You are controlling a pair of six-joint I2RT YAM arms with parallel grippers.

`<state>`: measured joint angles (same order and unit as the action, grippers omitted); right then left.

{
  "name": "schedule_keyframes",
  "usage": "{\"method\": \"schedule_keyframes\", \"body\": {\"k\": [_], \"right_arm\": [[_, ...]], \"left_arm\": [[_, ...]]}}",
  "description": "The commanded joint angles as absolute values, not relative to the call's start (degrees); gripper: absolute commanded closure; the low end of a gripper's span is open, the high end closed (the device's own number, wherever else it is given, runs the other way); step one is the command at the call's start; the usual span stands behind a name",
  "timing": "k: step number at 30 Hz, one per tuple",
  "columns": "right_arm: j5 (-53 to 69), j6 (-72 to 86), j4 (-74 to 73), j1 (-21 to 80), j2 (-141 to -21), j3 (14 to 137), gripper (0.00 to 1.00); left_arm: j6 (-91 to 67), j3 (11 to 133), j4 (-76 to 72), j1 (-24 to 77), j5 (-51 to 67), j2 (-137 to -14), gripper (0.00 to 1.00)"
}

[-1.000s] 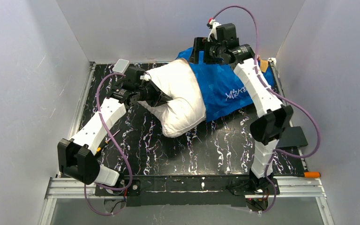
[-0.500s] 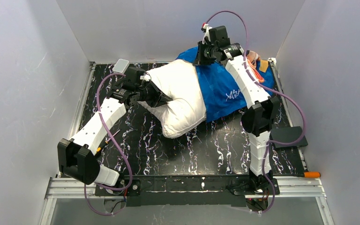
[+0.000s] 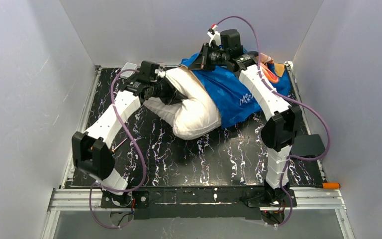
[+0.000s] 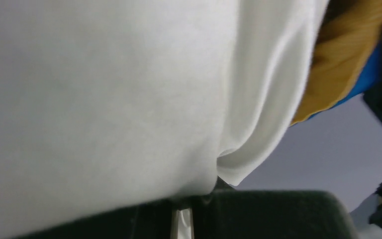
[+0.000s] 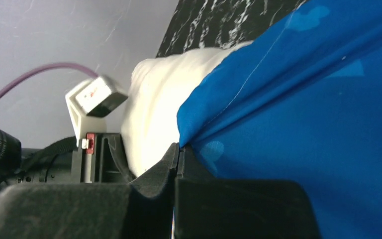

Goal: Put the pillow into the pillowcase
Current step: Stuff the pillow into the pillowcase.

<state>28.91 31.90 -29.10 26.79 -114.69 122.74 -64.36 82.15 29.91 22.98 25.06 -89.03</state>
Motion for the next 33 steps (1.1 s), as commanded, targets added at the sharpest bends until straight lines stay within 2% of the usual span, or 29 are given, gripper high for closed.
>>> {"method": "schedule_keyframes", "body": {"k": [1,2,5,6,12,15,17,19,22,26,31,33], "right_arm": [[47.6,48.9,-9.8,35.0,-110.3,119.1,0.99],[48.5,53.2,-6.6,35.4,-110.4,117.6,0.99],[47.2,68.9,17.3,35.8,-108.9,108.9,0.99],[46.2,71.3,19.1,35.5,-108.4,106.5,0.99],[41.2,52.3,-6.6,32.1,-108.0,112.7,0.98],[38.2,42.5,-19.3,30.3,-108.5,117.1,0.91],[35.3,36.2,-27.0,29.7,-109.2,121.1,0.79],[31.7,30.3,-35.9,29.7,-110.1,125.4,0.69],[25.5,21.7,-49.0,29.7,-111.9,132.5,0.51],[17.6,14.4,-56.0,29.7,-109.8,131.6,0.24],[13.3,10.5,-58.1,30.4,-107.5,128.2,0.05],[11.0,8.8,-59.3,31.6,-108.0,128.8,0.02]], "left_arm": [[-65.7,95.0,21.2,23.0,28.3,-95.4,1.00],[-66.0,97.5,21.2,23.0,28.6,-96.9,1.00],[-64.9,103.8,22.5,22.9,28.7,-100.1,1.00],[-63.6,105.4,23.7,22.9,28.2,-100.4,1.00],[-58.6,98.7,29.9,22.3,24.9,-94.6,1.00],[-57.8,91.3,31.0,21.8,25.2,-89.1,1.00],[-57.1,86.8,32.1,21.4,25.5,-86.0,0.99],[-56.0,83.2,33.9,20.8,25.2,-82.8,0.92],[-55.7,78.7,36.5,18.3,24.7,-79.0,0.72],[-56.7,74.2,38.7,13.8,25.7,-74.8,0.51],[-56.7,70.9,41.8,10.0,27.7,-70.8,0.34],[-56.6,69.3,42.8,8.8,28.7,-69.6,0.31]]}}
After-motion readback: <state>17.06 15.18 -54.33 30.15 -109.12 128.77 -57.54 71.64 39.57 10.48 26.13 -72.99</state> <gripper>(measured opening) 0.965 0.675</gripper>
